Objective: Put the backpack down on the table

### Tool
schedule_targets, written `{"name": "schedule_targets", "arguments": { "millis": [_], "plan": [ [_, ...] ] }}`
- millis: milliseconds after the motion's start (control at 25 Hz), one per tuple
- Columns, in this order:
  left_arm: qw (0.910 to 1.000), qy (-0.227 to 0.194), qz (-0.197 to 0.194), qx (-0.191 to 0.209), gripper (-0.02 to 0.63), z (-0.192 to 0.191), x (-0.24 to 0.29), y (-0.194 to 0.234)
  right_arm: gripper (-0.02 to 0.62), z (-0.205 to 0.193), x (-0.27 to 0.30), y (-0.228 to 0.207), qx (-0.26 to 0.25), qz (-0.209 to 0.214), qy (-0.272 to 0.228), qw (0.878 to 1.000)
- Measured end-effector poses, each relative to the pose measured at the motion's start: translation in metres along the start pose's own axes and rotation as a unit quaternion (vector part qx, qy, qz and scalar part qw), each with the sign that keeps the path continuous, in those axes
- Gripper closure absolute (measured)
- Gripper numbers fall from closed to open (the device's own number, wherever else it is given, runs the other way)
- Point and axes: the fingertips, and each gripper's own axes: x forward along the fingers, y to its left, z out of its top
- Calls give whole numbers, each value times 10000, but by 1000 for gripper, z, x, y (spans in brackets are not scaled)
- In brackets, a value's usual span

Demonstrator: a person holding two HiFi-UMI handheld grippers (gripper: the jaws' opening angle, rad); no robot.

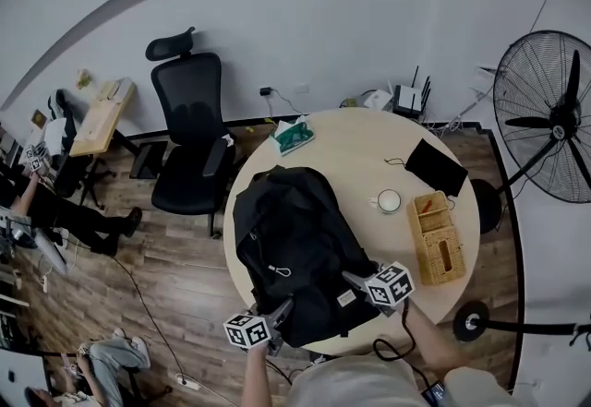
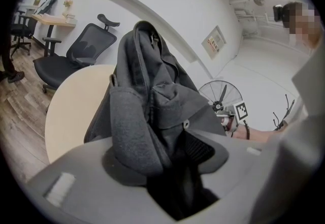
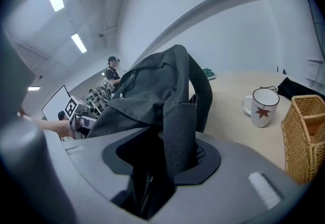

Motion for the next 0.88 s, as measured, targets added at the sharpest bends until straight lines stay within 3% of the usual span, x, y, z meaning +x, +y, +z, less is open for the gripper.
{"name": "schedule_targets", "arguments": {
  "millis": [560, 880],
  "plan": [
    [9997, -1, 250, -70, 311, 4, 6, 16, 420, 4, 10, -10, -125, -287, 70, 9995],
    [9975, -63, 680, -190, 277, 9, 4, 33, 397, 6, 19, -16, -161, -628, 172, 9977]
  ]
}}
